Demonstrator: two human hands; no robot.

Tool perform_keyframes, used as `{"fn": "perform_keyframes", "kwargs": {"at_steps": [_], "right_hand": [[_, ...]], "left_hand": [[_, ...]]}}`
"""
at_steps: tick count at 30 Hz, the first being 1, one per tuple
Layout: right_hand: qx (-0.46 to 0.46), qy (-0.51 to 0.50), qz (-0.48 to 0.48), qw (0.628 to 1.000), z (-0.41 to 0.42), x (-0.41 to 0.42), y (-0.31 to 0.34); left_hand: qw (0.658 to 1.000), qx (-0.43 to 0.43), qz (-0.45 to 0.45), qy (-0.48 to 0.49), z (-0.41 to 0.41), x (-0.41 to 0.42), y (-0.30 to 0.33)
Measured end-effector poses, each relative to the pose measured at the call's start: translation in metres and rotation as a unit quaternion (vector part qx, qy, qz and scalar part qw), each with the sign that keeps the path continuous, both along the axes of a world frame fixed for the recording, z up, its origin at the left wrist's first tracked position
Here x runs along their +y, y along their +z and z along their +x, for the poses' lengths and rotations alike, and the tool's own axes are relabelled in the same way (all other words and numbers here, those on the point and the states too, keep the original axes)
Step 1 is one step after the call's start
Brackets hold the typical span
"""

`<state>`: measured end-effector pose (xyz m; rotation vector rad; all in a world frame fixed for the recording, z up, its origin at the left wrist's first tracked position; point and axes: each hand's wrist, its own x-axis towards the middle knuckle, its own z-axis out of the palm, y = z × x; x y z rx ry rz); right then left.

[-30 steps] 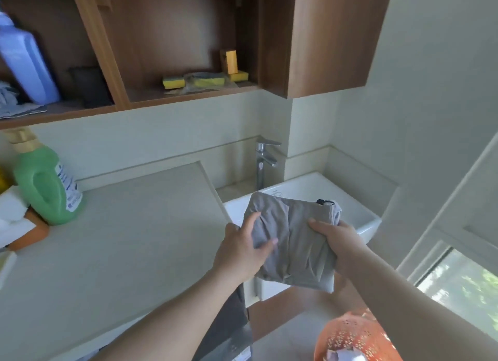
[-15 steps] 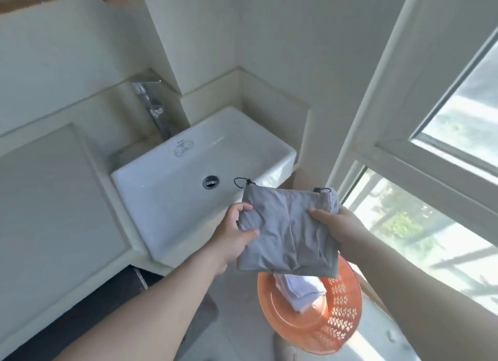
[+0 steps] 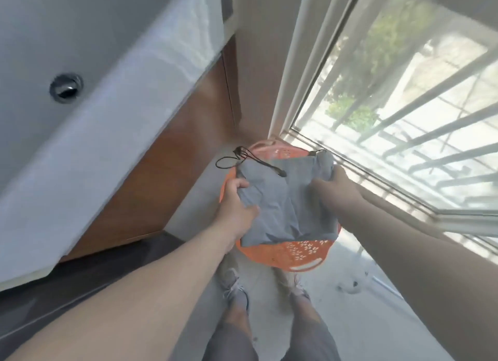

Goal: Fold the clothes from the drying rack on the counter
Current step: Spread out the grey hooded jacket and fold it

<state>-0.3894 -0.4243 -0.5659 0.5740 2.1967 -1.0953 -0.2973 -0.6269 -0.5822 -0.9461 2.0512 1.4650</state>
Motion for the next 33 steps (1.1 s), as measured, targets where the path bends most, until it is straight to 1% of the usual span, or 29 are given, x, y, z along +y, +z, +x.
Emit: {"fn": "perform_keyframes", "kwargs": {"at_steps": [3, 6, 10, 12, 15, 17, 19, 22, 23, 24, 26, 27, 28, 30, 33], "right_hand": [[0.007, 0.042, 0.027, 0.999, -0.002, 0.004, -0.072], [-0.003, 0.095, 0.069, 0.993, -0.006, 0.013, -0.150], [-0.009, 0.163, 0.101, 0.981, -0.013, 0.020, -0.237], [0.002, 0.196, 0.104, 0.975, -0.017, 0.018, -0.266], [0.052, 0.245, 0.097, 0.963, -0.025, 0.010, -0.312], [0.099, 0.268, 0.087, 0.955, -0.033, 0.003, -0.334], [0.126, 0.289, 0.109, 0.943, -0.041, 0.000, -0.355], [0.088, 0.278, 0.211, 0.933, -0.036, -0.001, -0.385], [0.093, 0.281, 0.223, 0.929, -0.030, -0.002, -0.389], [0.113, 0.307, 0.220, 0.919, -0.023, -0.001, -0.394], [0.150, 0.409, 0.213, 0.874, -0.013, 0.000, -0.407], [0.147, 0.455, 0.213, 0.852, -0.012, 0.002, -0.414], [0.128, 0.481, 0.211, 0.841, -0.014, 0.004, -0.425], [0.091, 0.493, 0.210, 0.839, -0.018, 0.008, -0.442], [0.071, 0.498, 0.214, 0.838, -0.022, 0.016, -0.468]], "left_hand": [[0.999, -0.025, -0.023, -0.004, 0.000, 0.008, -0.067], [0.998, -0.065, -0.028, 0.000, 0.003, 0.023, -0.145], [0.994, -0.103, -0.026, 0.031, 0.007, 0.046, -0.239], [0.992, -0.109, -0.011, 0.062, 0.010, 0.054, -0.270], [0.989, -0.114, -0.004, 0.093, 0.015, 0.064, -0.316], [0.988, -0.122, -0.013, 0.097, 0.017, 0.065, -0.340], [0.988, -0.141, -0.021, 0.059, 0.017, 0.063, -0.358], [0.979, -0.170, -0.094, -0.057, 0.013, 0.059, -0.375], [0.975, -0.173, -0.116, -0.076, 0.011, 0.057, -0.378], [0.973, -0.173, -0.126, -0.087, 0.008, 0.057, -0.380], [0.970, -0.170, -0.132, -0.110, 0.000, 0.057, -0.389], [0.968, -0.168, -0.136, -0.127, -0.005, 0.057, -0.395], [0.965, -0.163, -0.145, -0.147, -0.011, 0.057, -0.403], [0.956, -0.149, -0.167, -0.191, -0.019, 0.054, -0.416], [0.940, -0.151, -0.187, -0.243, -0.029, 0.055, -0.438]]}}
